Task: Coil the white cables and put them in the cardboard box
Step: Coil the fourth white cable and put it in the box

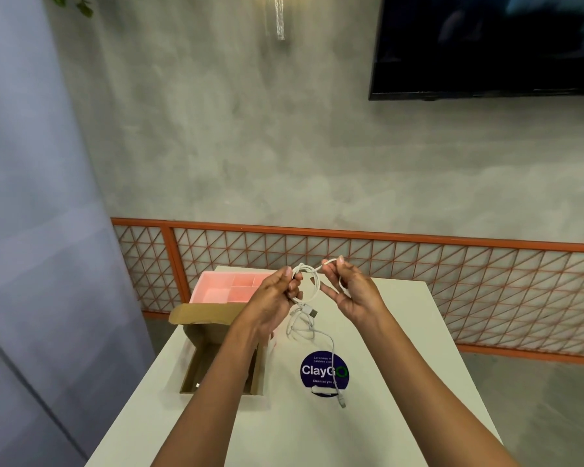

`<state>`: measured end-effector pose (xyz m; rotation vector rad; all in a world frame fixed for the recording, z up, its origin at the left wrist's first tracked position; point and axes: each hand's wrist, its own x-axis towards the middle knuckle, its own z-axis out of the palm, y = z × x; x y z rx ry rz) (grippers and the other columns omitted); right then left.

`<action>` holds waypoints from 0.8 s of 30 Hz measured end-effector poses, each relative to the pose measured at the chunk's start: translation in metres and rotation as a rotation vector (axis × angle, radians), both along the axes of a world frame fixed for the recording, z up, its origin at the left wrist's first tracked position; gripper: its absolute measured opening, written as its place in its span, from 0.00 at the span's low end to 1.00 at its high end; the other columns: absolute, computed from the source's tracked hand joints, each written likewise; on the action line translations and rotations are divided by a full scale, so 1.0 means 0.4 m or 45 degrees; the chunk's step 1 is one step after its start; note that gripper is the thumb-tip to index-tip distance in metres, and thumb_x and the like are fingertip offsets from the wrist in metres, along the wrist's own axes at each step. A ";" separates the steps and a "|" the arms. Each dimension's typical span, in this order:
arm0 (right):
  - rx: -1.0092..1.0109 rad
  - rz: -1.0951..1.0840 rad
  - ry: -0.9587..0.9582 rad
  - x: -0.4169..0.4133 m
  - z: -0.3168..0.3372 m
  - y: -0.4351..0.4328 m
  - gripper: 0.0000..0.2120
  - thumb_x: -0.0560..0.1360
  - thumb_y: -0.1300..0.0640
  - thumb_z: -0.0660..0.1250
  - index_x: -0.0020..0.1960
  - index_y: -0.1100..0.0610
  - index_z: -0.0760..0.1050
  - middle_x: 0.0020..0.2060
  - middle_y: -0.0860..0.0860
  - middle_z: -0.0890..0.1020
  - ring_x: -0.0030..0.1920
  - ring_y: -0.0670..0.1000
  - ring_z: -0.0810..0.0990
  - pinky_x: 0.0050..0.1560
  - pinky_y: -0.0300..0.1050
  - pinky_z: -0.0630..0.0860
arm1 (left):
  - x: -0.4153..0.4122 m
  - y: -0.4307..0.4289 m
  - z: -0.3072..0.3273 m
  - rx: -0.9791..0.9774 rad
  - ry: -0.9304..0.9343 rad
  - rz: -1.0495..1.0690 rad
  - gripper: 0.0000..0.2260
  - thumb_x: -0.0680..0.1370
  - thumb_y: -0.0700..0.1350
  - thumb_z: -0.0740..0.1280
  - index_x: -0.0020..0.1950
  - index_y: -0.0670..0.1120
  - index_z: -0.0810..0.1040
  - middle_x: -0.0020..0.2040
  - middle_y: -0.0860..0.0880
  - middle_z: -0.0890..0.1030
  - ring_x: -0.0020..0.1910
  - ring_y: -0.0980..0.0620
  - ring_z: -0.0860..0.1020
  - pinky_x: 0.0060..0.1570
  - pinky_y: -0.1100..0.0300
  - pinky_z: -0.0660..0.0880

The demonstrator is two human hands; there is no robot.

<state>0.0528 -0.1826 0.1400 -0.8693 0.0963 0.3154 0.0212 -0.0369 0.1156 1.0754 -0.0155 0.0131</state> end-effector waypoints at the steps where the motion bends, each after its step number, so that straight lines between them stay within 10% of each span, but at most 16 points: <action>1: 0.016 0.007 0.007 0.000 -0.001 0.001 0.07 0.79 0.58 0.62 0.44 0.60 0.74 0.31 0.51 0.84 0.32 0.43 0.83 0.34 0.47 0.83 | 0.002 -0.003 0.003 -0.022 0.015 0.023 0.12 0.83 0.43 0.53 0.44 0.42 0.72 0.30 0.51 0.69 0.29 0.57 0.62 0.36 0.65 0.64; 5: 0.056 0.023 0.037 0.000 0.000 0.004 0.08 0.79 0.59 0.61 0.43 0.60 0.74 0.31 0.52 0.84 0.32 0.43 0.83 0.41 0.53 0.81 | 0.006 -0.016 0.013 -0.004 0.036 0.103 0.13 0.82 0.46 0.57 0.41 0.43 0.72 0.32 0.50 0.65 0.25 0.59 0.62 0.30 0.66 0.61; 10: 0.051 0.043 0.036 0.003 0.006 -0.003 0.08 0.79 0.59 0.61 0.43 0.61 0.74 0.31 0.52 0.84 0.31 0.43 0.83 0.44 0.56 0.78 | 0.003 -0.010 0.000 0.645 -0.107 0.181 0.10 0.74 0.52 0.70 0.52 0.50 0.77 0.44 0.50 0.82 0.40 0.57 0.77 0.38 0.62 0.71; 16: 0.111 0.057 0.044 0.004 0.015 -0.010 0.08 0.79 0.60 0.61 0.44 0.63 0.74 0.32 0.54 0.83 0.31 0.44 0.83 0.36 0.55 0.82 | 0.005 -0.018 0.020 0.674 -0.217 0.195 0.05 0.74 0.46 0.71 0.48 0.48 0.80 0.35 0.53 0.79 0.35 0.56 0.73 0.34 0.63 0.67; 24: -0.227 0.195 -0.144 0.007 -0.001 -0.032 0.10 0.81 0.59 0.57 0.51 0.61 0.77 0.41 0.51 0.82 0.44 0.47 0.78 0.51 0.46 0.78 | 0.020 -0.002 0.006 0.620 -0.200 0.357 0.04 0.76 0.46 0.70 0.49 0.48 0.81 0.31 0.44 0.68 0.32 0.49 0.65 0.30 0.60 0.64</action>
